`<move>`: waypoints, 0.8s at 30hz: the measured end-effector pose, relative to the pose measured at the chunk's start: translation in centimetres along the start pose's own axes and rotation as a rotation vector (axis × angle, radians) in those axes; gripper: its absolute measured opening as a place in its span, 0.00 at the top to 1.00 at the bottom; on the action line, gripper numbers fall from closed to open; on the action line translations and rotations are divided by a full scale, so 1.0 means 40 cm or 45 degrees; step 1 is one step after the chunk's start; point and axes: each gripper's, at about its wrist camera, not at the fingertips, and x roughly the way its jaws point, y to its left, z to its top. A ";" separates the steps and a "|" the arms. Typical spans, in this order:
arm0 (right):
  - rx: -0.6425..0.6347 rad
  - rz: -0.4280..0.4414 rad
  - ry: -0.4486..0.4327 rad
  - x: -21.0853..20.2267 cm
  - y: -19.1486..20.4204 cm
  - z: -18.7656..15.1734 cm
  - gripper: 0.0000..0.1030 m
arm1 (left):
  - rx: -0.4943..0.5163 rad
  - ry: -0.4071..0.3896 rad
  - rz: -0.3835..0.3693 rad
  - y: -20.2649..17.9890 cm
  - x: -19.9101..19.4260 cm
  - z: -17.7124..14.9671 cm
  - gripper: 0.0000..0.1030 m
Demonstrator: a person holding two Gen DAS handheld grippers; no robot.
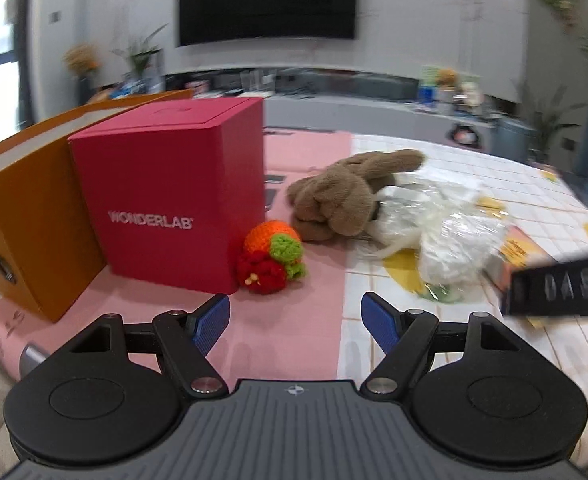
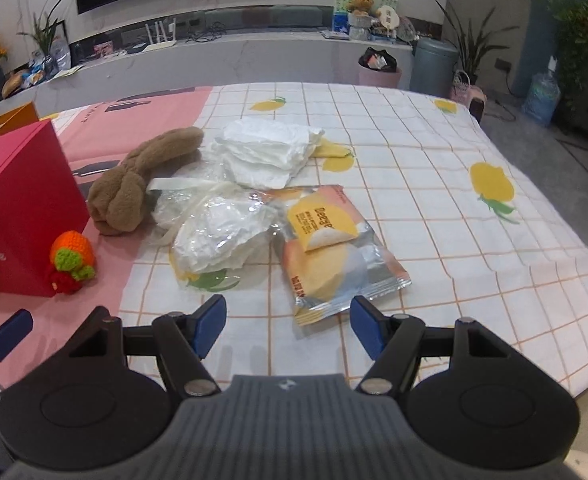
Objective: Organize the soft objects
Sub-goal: 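Grasp the orange crochet ball with the left gripper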
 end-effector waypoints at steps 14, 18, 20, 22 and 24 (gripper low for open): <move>0.054 -0.025 0.074 0.047 -0.041 -0.004 0.34 | -0.294 0.127 0.461 -0.079 0.057 0.072 0.18; 0.022 -0.087 0.110 0.057 -0.044 -0.007 0.34 | -0.334 0.158 0.552 -0.100 0.070 0.095 0.18; 0.007 -0.104 0.120 0.063 -0.049 -0.009 0.34 | -0.358 0.179 0.585 -0.109 0.084 0.108 0.18; 0.008 -0.106 0.118 0.066 -0.054 -0.010 0.34 | -0.403 0.203 0.613 -0.109 0.094 0.123 0.18; 0.017 -0.095 0.122 0.069 -0.060 -0.008 0.34 | -0.442 0.211 0.652 -0.110 0.106 0.136 0.18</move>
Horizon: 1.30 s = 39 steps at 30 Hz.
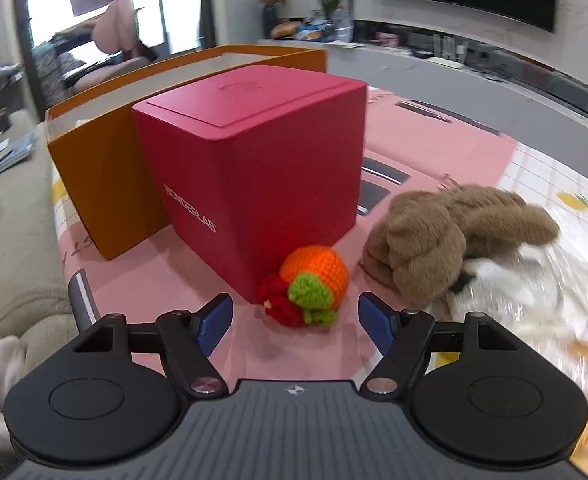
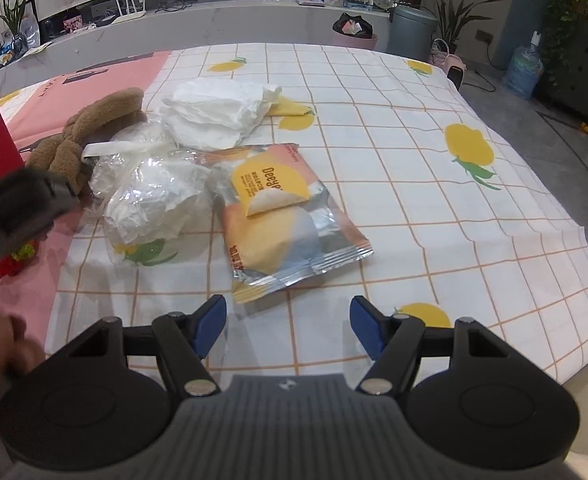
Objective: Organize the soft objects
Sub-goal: 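Grasp the orange crochet ball with the left gripper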
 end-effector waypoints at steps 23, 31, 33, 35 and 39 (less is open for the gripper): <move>0.032 0.037 0.022 0.012 -0.008 0.007 0.34 | 0.044 0.075 -0.006 0.025 0.032 -0.003 0.48; -0.004 0.061 -0.010 -0.006 0.003 0.004 0.34 | 0.439 -0.003 -0.224 0.095 -0.008 -0.062 0.48; -0.034 0.055 -0.020 -0.011 0.013 -0.001 0.34 | 0.610 -0.050 -0.297 0.101 -0.014 -0.070 0.48; -0.063 0.065 -0.037 -0.018 0.025 -0.005 0.34 | 0.703 -0.080 -0.385 0.120 -0.010 -0.070 0.48; -0.089 0.108 -0.077 -0.025 0.049 -0.009 0.34 | 0.854 -0.128 -0.556 0.164 0.003 -0.069 0.48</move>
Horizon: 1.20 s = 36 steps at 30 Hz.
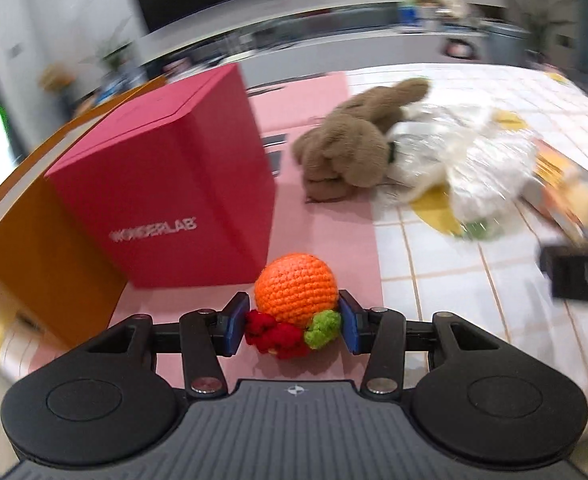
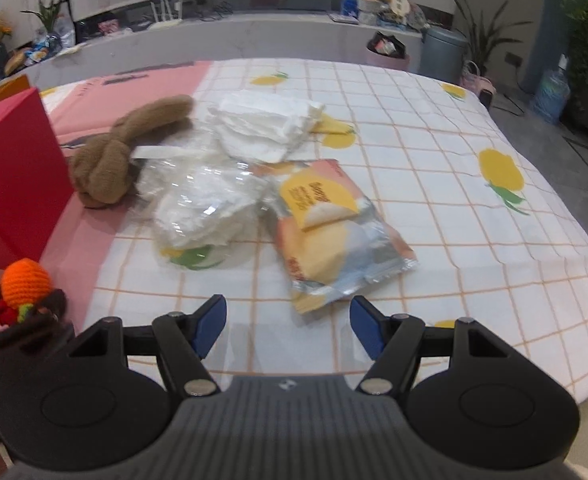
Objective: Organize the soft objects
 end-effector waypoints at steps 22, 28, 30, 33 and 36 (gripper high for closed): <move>-0.330 0.056 -0.153 0.096 0.141 0.084 0.12 | -0.107 0.149 -0.315 0.119 0.022 0.004 0.49; -0.355 0.052 -0.152 0.124 0.145 0.086 0.36 | -0.110 0.147 -0.316 0.122 0.017 -0.005 0.49; -0.349 0.084 -0.141 0.118 0.140 0.080 0.50 | -0.114 0.149 -0.313 0.121 0.013 -0.006 0.49; -0.356 0.076 -0.096 0.110 0.142 0.068 0.56 | -0.119 0.180 -0.313 0.127 0.014 0.003 0.49; -0.338 0.087 -0.084 0.090 0.145 0.054 0.60 | -0.113 0.215 -0.335 0.144 0.012 0.006 0.49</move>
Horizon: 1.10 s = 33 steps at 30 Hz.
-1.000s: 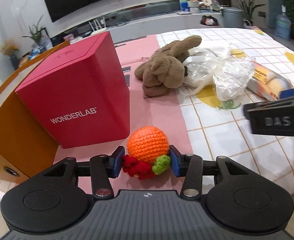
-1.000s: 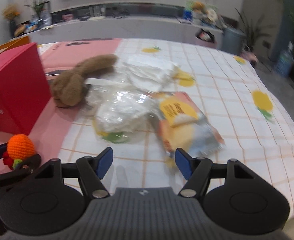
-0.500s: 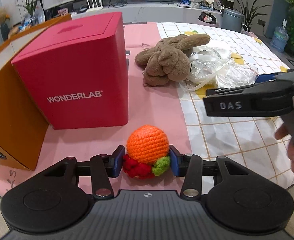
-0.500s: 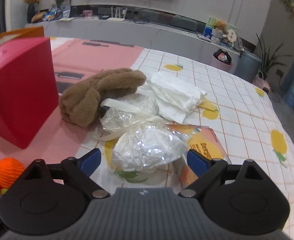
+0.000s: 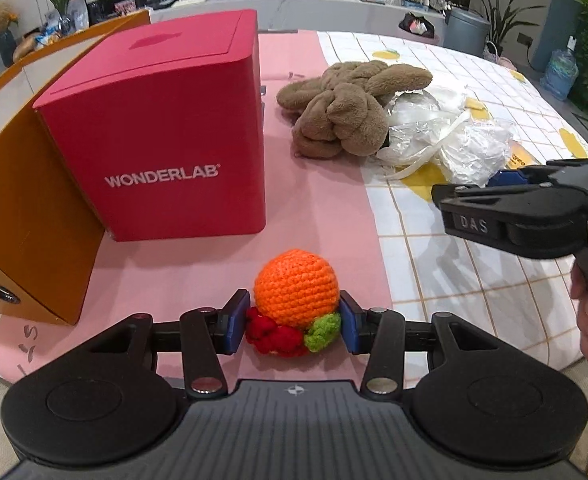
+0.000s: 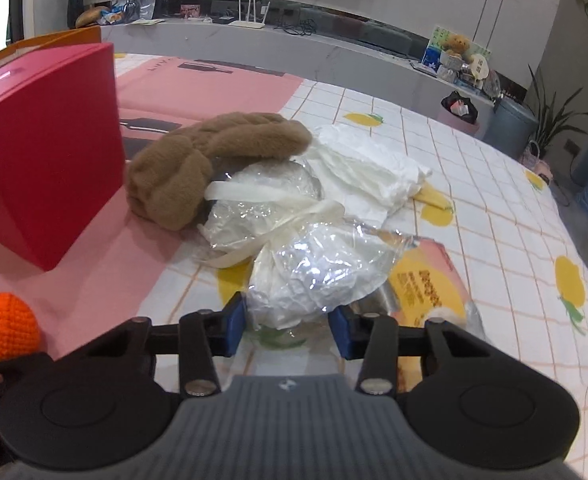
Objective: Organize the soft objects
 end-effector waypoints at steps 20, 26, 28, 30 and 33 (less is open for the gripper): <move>0.233 -0.077 0.290 -0.233 0.022 -0.121 0.18 | 0.023 -0.019 -0.029 0.037 -0.024 -0.030 0.49; 0.325 -0.030 0.107 -0.278 0.007 -0.105 0.10 | 0.043 -0.039 -0.037 0.040 -0.029 -0.040 0.49; 0.171 -0.057 0.048 -0.263 0.035 -0.091 0.09 | 0.051 -0.040 -0.036 0.040 -0.031 -0.041 0.49; 0.042 -0.093 0.004 -0.245 0.059 -0.088 0.05 | 0.050 -0.042 -0.035 0.039 -0.033 -0.041 0.49; -0.103 -0.070 -0.020 -0.212 0.077 -0.091 0.05 | 0.052 -0.048 -0.028 0.035 -0.033 -0.042 0.48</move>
